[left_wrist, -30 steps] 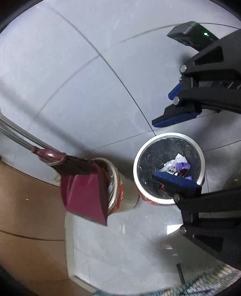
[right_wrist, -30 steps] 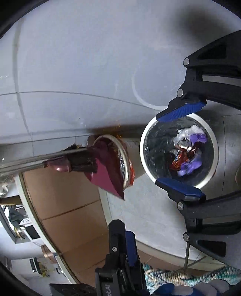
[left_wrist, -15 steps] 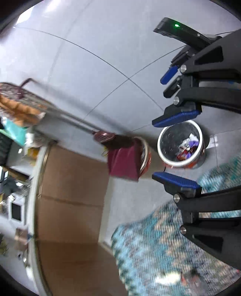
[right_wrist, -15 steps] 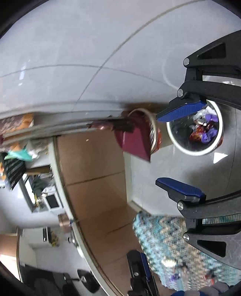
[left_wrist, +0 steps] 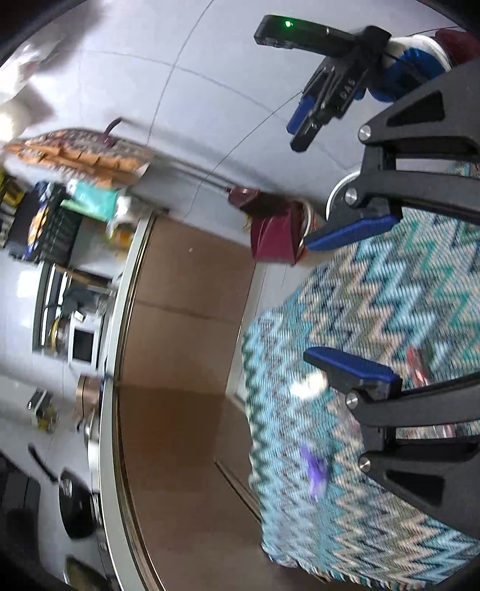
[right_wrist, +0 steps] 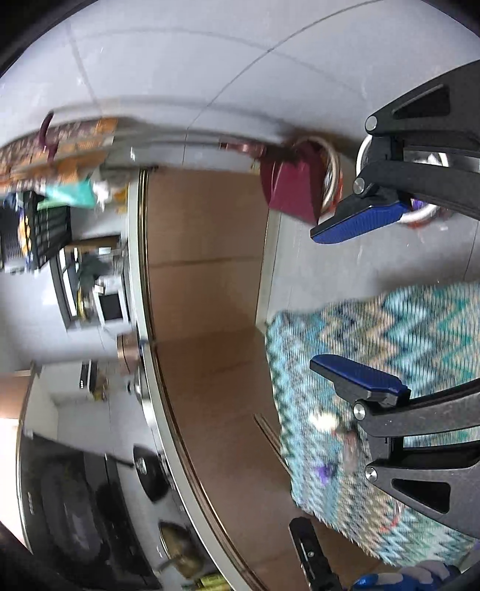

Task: Collect trash
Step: 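Move both tools back over the remaining trash on the blanket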

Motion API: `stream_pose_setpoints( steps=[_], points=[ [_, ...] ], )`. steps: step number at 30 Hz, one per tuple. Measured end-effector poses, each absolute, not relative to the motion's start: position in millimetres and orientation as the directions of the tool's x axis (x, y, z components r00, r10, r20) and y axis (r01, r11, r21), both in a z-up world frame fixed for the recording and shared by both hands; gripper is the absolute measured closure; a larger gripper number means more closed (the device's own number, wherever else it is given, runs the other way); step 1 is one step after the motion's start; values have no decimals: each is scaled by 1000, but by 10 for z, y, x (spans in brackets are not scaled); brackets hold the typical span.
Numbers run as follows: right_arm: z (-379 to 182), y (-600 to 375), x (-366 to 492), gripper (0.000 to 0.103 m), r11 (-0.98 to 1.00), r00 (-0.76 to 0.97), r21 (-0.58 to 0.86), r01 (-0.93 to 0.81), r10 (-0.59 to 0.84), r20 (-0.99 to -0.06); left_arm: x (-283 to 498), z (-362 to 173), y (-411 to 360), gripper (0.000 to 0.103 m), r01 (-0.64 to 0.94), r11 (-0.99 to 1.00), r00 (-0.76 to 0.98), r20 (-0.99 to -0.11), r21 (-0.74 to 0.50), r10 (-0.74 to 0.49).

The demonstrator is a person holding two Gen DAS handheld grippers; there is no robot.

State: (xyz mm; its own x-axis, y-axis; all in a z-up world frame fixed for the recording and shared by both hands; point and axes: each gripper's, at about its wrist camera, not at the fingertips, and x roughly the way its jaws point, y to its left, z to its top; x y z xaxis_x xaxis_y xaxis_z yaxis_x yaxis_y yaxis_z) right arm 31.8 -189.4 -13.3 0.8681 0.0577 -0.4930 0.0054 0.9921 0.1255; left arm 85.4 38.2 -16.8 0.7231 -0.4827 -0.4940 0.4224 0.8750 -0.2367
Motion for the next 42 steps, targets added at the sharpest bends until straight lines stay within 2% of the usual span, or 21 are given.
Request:
stream_pose_setpoints(
  steps=[11, 18, 21, 26, 42],
  points=[
    [-177, -1110, 498, 43, 971, 814, 167, -172, 235, -531, 764, -388, 1403, 51, 251, 946, 805, -500, -204, -321],
    [-311, -795, 638, 43, 963, 778, 172, -207, 269, -568, 860, -535, 1779, 51, 184, 968, 815, -524, -172, -247],
    [-364, -714, 687, 43, 960, 765, 171, -221, 279, -580, 929, -585, 1865, 51, 174, 970, 810, -535, -170, -239],
    [-446, -616, 761, 43, 956, 745, 172, -236, 292, -600, 1050, -697, 1990, 38, 158, 976, 804, -554, -151, -216],
    [-826, -365, 1175, 43, 930, 654, 199, -308, 360, -666, 1614, -1228, 2136, 38, 150, 989, 742, -662, 6, -109]
  ],
)
